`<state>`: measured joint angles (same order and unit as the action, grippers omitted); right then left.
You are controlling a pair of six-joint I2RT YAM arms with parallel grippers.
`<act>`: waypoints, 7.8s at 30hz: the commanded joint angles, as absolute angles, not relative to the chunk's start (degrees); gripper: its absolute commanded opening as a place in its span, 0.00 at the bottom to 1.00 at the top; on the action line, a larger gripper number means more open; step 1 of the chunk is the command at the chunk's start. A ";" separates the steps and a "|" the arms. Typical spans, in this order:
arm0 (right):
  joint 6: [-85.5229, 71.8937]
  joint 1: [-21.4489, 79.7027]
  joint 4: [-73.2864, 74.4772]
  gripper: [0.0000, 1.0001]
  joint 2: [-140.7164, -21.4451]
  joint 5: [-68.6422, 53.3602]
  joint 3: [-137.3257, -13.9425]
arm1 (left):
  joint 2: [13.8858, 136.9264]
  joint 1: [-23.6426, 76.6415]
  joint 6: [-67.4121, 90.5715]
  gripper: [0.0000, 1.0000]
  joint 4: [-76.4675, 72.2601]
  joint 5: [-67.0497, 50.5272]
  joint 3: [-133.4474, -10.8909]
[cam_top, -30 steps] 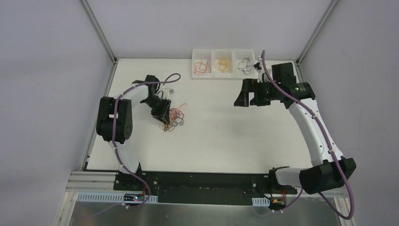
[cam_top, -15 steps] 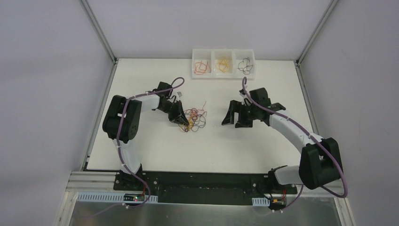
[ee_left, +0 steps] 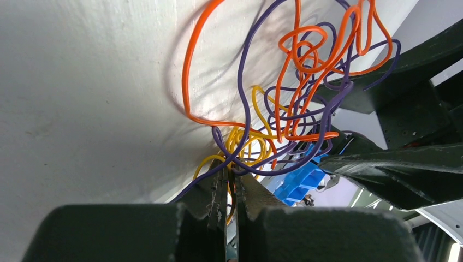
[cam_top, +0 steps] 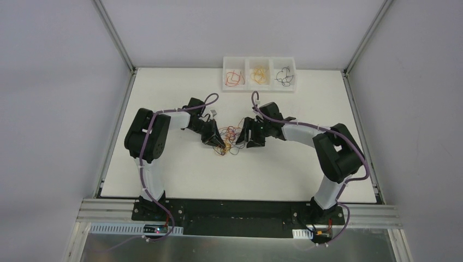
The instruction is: Untangle the cables
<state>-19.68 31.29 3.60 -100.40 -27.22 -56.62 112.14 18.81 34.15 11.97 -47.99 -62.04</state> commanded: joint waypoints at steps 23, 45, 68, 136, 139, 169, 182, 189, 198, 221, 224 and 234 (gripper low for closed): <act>-5.55 23.83 25.55 0.00 -87.64 -9.87 -64.55 | 109.72 12.48 26.34 0.00 18.96 -44.39 -60.89; 16.06 0.23 38.64 0.00 -93.22 1.24 -117.17 | 113.78 1.96 14.25 0.00 32.33 -37.19 -62.80; 14.69 -10.32 25.80 0.00 -106.42 2.71 -140.82 | 109.94 0.35 10.10 0.00 35.14 -32.51 -63.40; -7.63 -0.08 -5.84 0.00 -134.55 -7.88 -144.47 | 108.01 6.52 2.59 0.09 41.04 -34.13 -68.13; -7.00 0.90 -5.51 0.00 -134.33 -8.16 -143.84 | 108.87 6.50 2.87 0.09 41.13 -34.52 -69.15; -3.09 -0.90 19.45 0.63 -116.58 -18.93 -122.94 | 112.49 16.93 0.53 0.00 38.50 -39.84 -79.20; 8.59 1.59 48.17 0.77 -103.89 -40.17 -92.49 | 99.32 17.43 -3.10 0.60 31.44 -45.85 -63.91; 4.99 9.42 44.47 0.70 -104.19 -41.87 -84.48 | 93.58 5.80 -1.65 0.64 31.29 -47.36 -63.40; -5.16 21.84 29.19 0.66 -109.80 -39.12 -81.88 | 99.75 7.66 -2.30 0.58 26.20 -49.10 -69.07; -6.06 33.93 20.25 0.76 -124.94 -18.50 -90.00 | 116.93 12.27 8.00 0.55 21.42 -48.07 -72.75; -6.22 33.99 19.61 0.69 -125.09 -20.83 -89.08 | 118.78 12.22 9.33 0.37 21.45 -44.95 -73.37; -6.06 34.20 17.14 0.07 -123.91 -24.74 -84.87 | 119.50 12.22 10.48 0.10 21.71 -44.15 -72.24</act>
